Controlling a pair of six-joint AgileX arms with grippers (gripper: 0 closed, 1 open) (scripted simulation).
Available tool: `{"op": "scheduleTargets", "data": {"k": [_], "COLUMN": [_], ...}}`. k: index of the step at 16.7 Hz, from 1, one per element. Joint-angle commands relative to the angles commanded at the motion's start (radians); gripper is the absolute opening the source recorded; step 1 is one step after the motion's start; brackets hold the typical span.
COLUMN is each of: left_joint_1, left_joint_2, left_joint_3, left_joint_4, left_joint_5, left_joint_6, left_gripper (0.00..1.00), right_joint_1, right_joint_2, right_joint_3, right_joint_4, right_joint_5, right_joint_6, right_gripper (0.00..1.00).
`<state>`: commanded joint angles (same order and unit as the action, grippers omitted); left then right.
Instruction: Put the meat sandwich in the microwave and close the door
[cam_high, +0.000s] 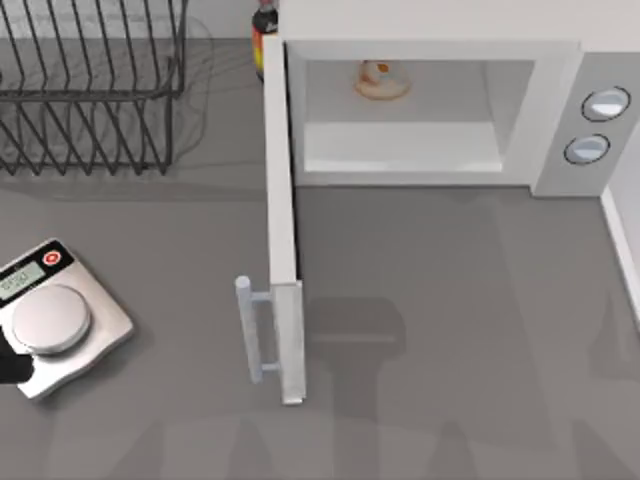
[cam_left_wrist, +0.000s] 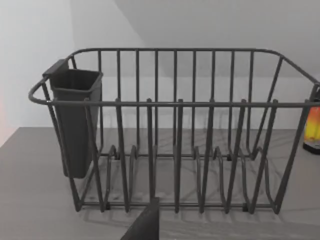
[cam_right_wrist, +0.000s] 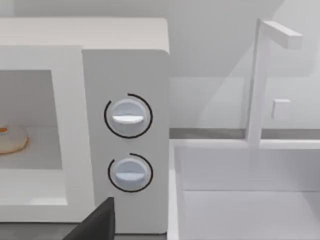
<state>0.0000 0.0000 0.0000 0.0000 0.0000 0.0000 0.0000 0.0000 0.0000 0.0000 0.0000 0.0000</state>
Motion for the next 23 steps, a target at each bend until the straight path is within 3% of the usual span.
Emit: {"op": "scheduleTargets", "data": {"k": [7, 17, 23], "left_joint_1": [0.0, 0.002, 0.172], "left_joint_2": [0.0, -0.001, -0.066], "left_joint_3": [0.0, 0.0, -0.01], "left_joint_4": [0.0, -0.001, -0.05], "left_joint_5": [0.0, 0.003, 0.17], "left_joint_6": [0.0, 0.0, -0.001], "left_gripper": [0.02, 0.0, 0.0], "right_joint_1": [0.0, 0.0, 0.0], "right_joint_2": [0.0, 0.0, 0.0], "right_joint_3": [0.0, 0.0, 0.0], "right_joint_4": [0.0, 0.0, 0.0], "right_joint_5": [0.0, 0.0, 0.0], "right_joint_6": [0.0, 0.0, 0.0], "right_gripper": [1.0, 1.0, 1.0]}}
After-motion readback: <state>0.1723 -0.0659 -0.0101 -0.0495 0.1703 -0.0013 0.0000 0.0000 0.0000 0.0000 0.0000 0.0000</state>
